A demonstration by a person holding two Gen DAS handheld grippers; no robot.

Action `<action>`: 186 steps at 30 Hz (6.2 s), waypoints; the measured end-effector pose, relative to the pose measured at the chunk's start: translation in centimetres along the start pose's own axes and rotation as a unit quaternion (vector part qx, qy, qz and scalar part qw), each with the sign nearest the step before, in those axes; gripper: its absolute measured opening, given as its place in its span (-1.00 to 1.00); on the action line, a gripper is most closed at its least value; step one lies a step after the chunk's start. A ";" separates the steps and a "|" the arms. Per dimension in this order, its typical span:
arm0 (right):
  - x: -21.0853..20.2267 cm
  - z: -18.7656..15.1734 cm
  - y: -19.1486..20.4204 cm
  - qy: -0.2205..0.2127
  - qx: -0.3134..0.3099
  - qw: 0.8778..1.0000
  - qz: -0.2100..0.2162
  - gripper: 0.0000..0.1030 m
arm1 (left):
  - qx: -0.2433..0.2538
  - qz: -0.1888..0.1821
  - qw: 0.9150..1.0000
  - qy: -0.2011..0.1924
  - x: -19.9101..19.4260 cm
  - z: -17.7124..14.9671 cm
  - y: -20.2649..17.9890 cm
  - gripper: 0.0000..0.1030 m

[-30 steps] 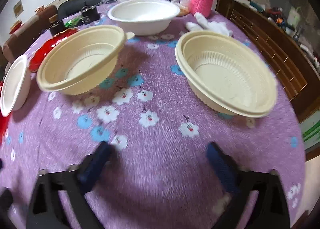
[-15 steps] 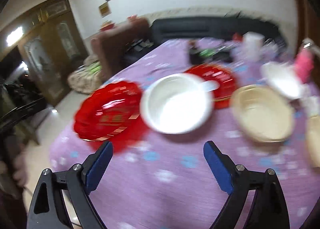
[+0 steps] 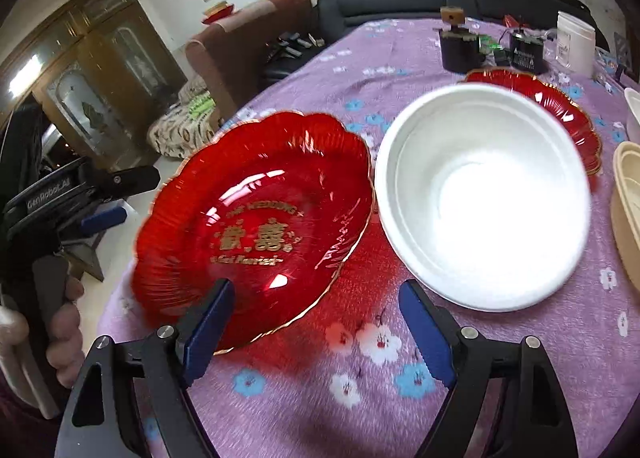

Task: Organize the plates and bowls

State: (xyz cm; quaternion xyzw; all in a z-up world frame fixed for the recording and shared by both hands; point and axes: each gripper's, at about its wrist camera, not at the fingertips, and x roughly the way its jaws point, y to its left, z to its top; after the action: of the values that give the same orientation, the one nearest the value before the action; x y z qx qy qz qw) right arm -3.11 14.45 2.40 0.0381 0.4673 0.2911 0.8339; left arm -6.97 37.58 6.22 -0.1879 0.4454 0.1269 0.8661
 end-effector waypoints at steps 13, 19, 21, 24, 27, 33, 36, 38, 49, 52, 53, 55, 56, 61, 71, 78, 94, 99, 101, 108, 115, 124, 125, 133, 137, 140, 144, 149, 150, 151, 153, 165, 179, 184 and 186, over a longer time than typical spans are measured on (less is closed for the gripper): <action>3.0 1.7 0.1 0.016 0.039 0.999 0.005 -0.21 | 0.072 0.046 0.995 0.050 4.9 0.3 -3.5 0.08; 2.1 1.4 -1.4 0.019 0.050 0.999 0.010 -0.56 | 0.046 0.025 0.997 0.057 3.3 0.4 -1.6 -0.51; 1.7 1.2 -1.2 0.019 0.044 0.999 0.017 -0.56 | 0.051 0.031 0.997 0.043 2.1 0.1 -1.6 -0.51; 1.1 1.0 0.0 0.009 0.022 1.000 0.017 -0.57 | 0.059 0.052 0.997 0.014 0.0 -0.3 -1.8 -0.51; 0.3 0.6 1.3 -0.004 0.001 1.000 0.020 -0.57 | 0.057 0.059 0.997 -0.010 -2.0 -0.8 -1.4 -0.51; -0.4 -0.5 2.0 -0.008 -0.018 1.000 0.023 -0.57 | 0.051 0.057 0.997 -0.020 -3.5 -2.4 -1.0 -0.51; -0.4 -0.9 1.9 -0.004 -0.025 0.999 0.019 -0.57 | 0.048 0.058 0.997 -0.015 -3.3 -3.2 -0.8 -0.51; -0.3 -1.0 1.8 -0.002 -0.029 0.999 0.017 -0.57 | 0.040 0.055 0.998 -0.010 -3.0 -3.7 -0.5 -0.51; 0.0 -1.0 1.2 -0.021 -0.022 0.999 -0.009 -0.57 | 0.025 0.041 0.999 0.025 0.8 -4.6 0.0 -0.51; 0.1 -0.8 0.9 -0.025 -0.021 0.999 -0.021 -0.57 | 0.034 0.047 0.998 0.025 1.8 -4.3 -0.7 -0.51; 0.1 -0.7 0.7 -0.025 -0.019 0.999 -0.021 -0.57 | 0.036 0.047 0.998 0.025 1.8 -4.2 -0.9 -0.51; 0.2 -0.5 0.6 -0.024 -0.019 0.999 -0.028 -0.57 | 0.035 0.045 0.998 0.025 1.9 -3.7 -1.1 -0.51; 0.2 -0.4 0.6 -0.022 -0.017 0.999 -0.027 -0.57 | 0.033 0.043 0.998 0.024 1.8 -3.5 -1.1 -0.51; 0.2 -0.7 0.6 -0.013 -0.019 1.000 -0.015 -0.55 | 0.033 0.051 0.998 0.011 1.1 -3.1 -1.3 -0.50; 0.6 -0.8 2.5 -0.013 -0.050 0.999 -0.005 -0.52 | 0.016 0.070 0.997 0.001 -0.8 -3.4 0.1 0.00; -0.5 -1.5 2.4 -0.005 -0.035 0.999 0.004 -0.43 | 0.016 0.083 0.996 -0.042 -5.4 -4.3 0.4 0.19; -7.8 -5.0 -0.8 -0.056 -0.024 0.998 0.004 -0.33 | 0.037 0.017 0.994 -0.100 -13.0 -8.1 -6.2 0.52; -11.5 -5.5 -2.7 -0.107 -0.032 0.994 -0.023 -0.22 | 0.043 0.015 0.994 -0.101 -12.8 -8.1 -7.5 0.54; -12.6 -5.5 -3.4 -0.122 -0.038 0.991 -0.033 -0.12 | 0.044 0.015 0.994 -0.097 -12.4 -8.2 -8.1 0.54; -13.1 -5.6 -5.9 -0.121 -0.019 0.992 -0.036 -0.04 | 0.039 -0.005 0.997 -0.069 -10.2 -8.1 -9.4 0.54; -15.5 -6.6 -10.6 -0.125 0.039 0.990 -0.061 -0.04 | 0.041 -0.050 0.998 -0.024 -5.9 -6.8 -11.6 0.54; -13.7 -4.2 -14.9 -0.098 0.107 0.989 -0.041 -0.04 | 0.088 -0.080 0.992 0.041 -0.1 -3.7 -17.6 0.54; -13.2 -3.6 -14.8 -0.095 0.108 0.989 -0.032 -0.04 | 0.094 -0.082 0.991 0.050 0.5 -3.3 -18.1 0.54; -7.6 1.0 -12.6 -0.076 0.085 0.993 -0.034 -0.03 | 0.130 -0.053 0.980 0.140 7.1 -0.4 -21.1 0.54; -6.1 1.6 -12.5 -0.066 0.084 0.994 -0.037 -0.03 | 0.142 -0.065 0.975 0.161 8.7 -0.3 -21.7 0.41; -5.9 1.9 -12.2 -0.067 0.075 0.994 -0.038 -0.03 | 0.153 -0.080 0.970 0.173 9.0 -0.5 -22.3 0.10; -5.8 2.2 -11.6 -0.073 0.064 0.994 -0.047 -0.08 | 0.166 -0.076 0.970 0.163 8.6 -0.7 -22.8 -0.13; -6.5 2.8 -11.5 -0.087 0.064 0.992 -0.060 -0.65 | 0.154 -0.078 0.975 0.139 6.9 0.2 -22.0 -0.18; -6.9 3.0 -11.5 -0.091 0.067 0.992 -0.057 -0.66 | 0.153 -0.083 0.976 0.133 6.2 0.3 -21.9 -0.18; -7.5 3.2 -11.4 -0.099 0.066 0.991 -0.057 -0.68 | 0.154 -0.084 0.976 0.128 5.8 0.4 -22.0 -0.18; -8.5 3.4 -10.8 -0.112 0.062 0.990 -0.059 -0.69 | 0.159 -0.085 0.977 0.112 4.2 0.5 -22.2 -0.18; -10.9 1.1 -3.7 -0.106 0.001 0.994 0.006 -0.69 | 0.117 -0.066 0.990 0.045 -5.5 -3.0 -14.4 -0.18; -6.2 -4.0 0.5 -0.029 -0.034 0.999 0.018 -0.68 | 0.053 -0.024 0.995 0.083 -3.3 -8.9 -7.8 -0.17; -5.8 -4.4 1.0 -0.027 -0.045 0.999 0.012 -0.66 | 0.057 -0.018 0.995 0.075 -3.6 -9.2 -7.5 -0.02; -6.1 -4.4 1.2 -0.033 -0.051 0.998 0.008 -0.65 | 0.062 -0.021 0.996 0.065 -4.0 -9.1 -7.6 0.14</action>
State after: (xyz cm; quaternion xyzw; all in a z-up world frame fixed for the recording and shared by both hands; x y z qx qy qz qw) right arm -9.63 11.37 4.96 0.0088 0.4237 0.3203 0.8472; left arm -12.96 26.58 6.26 -0.1514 0.5039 0.0686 0.8476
